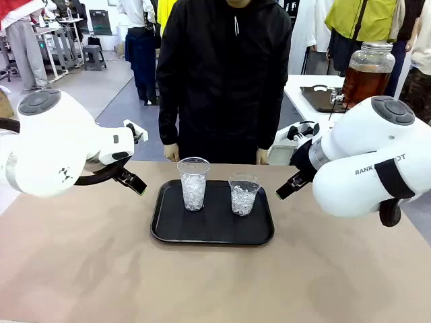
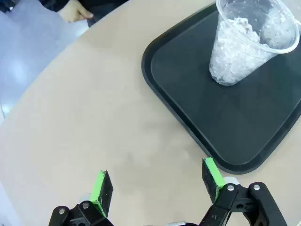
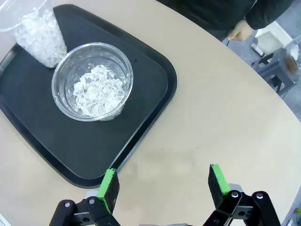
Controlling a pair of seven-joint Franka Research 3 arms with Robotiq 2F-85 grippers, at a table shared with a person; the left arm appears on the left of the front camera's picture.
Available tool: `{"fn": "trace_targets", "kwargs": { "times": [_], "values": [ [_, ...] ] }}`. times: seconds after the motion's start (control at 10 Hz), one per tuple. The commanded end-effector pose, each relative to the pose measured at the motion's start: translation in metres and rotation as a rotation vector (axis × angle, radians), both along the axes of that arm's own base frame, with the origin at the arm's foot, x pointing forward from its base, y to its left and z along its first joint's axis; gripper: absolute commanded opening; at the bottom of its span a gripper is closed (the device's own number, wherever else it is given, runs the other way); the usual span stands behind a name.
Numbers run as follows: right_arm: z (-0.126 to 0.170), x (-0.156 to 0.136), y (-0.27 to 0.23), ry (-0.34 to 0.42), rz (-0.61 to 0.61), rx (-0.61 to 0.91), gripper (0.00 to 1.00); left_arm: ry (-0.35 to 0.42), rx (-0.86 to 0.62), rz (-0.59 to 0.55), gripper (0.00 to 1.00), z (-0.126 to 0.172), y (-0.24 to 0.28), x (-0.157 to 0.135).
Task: Pour the drink into the iced cup.
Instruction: Pick up the iced cup indicated by the human and present it to them.
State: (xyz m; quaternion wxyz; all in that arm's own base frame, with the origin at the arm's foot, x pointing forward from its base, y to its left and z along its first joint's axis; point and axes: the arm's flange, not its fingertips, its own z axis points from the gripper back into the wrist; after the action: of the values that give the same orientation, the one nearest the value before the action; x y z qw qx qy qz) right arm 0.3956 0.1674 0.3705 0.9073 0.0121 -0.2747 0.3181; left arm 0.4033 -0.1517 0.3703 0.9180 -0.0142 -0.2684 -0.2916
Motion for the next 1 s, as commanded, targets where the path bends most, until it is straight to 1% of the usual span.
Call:
{"fn": "trace_targets", "kwargs": {
  "times": [0.0, 0.9],
  "values": [
    [0.0, 0.0, 0.0, 0.0, 0.0, 0.0, 1.0, 0.0, 0.0, 0.0, 1.0, 0.0001, 0.0, 0.0],
    [0.0, 0.0, 0.0, 0.0, 0.0, 0.0, 1.0, 0.0, 0.0, 0.0, 1.0, 0.0001, 0.0, 0.0]
  ]
}}
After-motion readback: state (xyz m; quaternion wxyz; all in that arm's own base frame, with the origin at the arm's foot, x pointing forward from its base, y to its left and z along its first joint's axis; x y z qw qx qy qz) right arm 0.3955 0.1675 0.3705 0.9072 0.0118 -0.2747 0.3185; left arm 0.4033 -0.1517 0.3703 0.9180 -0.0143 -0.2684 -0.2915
